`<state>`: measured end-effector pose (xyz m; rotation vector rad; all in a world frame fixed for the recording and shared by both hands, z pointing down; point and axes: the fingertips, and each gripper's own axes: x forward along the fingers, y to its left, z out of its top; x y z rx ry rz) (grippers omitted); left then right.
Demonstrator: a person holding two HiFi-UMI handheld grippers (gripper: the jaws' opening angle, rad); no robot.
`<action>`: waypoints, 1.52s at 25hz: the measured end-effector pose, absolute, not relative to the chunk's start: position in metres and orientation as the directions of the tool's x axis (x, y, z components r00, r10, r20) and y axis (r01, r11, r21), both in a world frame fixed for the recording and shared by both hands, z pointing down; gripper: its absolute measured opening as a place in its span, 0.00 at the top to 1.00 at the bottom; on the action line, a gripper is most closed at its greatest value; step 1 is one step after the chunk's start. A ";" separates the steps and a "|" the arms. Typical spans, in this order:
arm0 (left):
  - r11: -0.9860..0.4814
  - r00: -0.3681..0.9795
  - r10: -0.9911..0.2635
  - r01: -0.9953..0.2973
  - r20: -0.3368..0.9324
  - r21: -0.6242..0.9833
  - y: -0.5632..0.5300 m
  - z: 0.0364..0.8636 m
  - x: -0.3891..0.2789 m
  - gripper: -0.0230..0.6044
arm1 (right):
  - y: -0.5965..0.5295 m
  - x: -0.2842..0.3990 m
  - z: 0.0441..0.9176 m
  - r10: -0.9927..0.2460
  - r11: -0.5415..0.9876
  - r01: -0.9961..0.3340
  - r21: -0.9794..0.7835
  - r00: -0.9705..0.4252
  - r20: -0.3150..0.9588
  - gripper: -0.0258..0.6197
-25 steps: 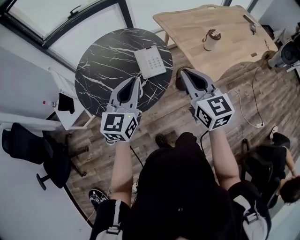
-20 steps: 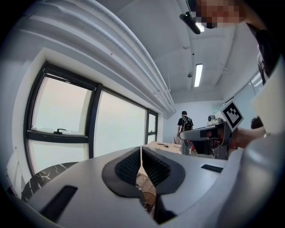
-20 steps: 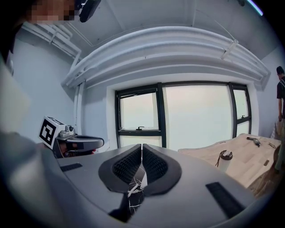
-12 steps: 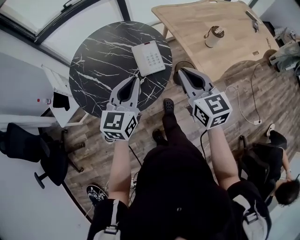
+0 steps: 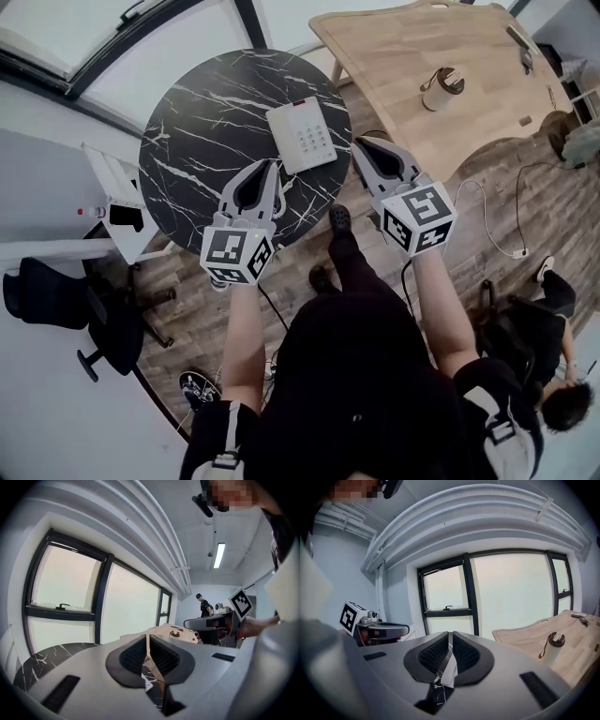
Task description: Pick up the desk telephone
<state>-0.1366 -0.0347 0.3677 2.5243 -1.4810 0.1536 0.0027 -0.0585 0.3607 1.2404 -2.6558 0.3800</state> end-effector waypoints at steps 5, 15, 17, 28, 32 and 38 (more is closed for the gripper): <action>-0.460 0.482 -0.849 -0.876 0.217 0.146 -0.079 0.376 -0.133 0.93 | -0.105 0.005 0.376 -0.699 0.626 -0.760 -0.178 -0.647 0.303 0.91; -0.410 0.450 -0.851 -0.891 0.272 0.194 -0.139 0.396 -0.130 0.89 | -0.175 -0.002 0.402 -0.628 0.663 -0.715 -0.222 -0.692 0.356 0.90; -0.398 0.445 -0.850 -0.893 0.282 0.208 -0.148 0.402 -0.130 0.82 | -0.186 -0.004 0.411 -0.606 0.673 -0.702 -0.231 -0.703 0.371 0.87; -0.295 0.384 -0.846 -0.915 0.369 0.277 -0.177 0.454 -0.138 0.70 | -0.223 -0.015 0.471 -0.474 0.712 -0.637 -0.296 -0.746 0.468 0.74; -0.268 0.373 -0.836 -0.917 0.403 0.294 -0.179 0.475 -0.142 0.68 | -0.224 -0.018 0.497 -0.427 0.706 -0.627 -0.329 -0.748 0.509 0.68; -0.243 0.385 -0.803 -0.909 0.455 0.339 -0.183 0.510 -0.148 0.62 | -0.223 -0.025 0.535 -0.369 0.683 -0.626 -0.376 -0.740 0.562 0.60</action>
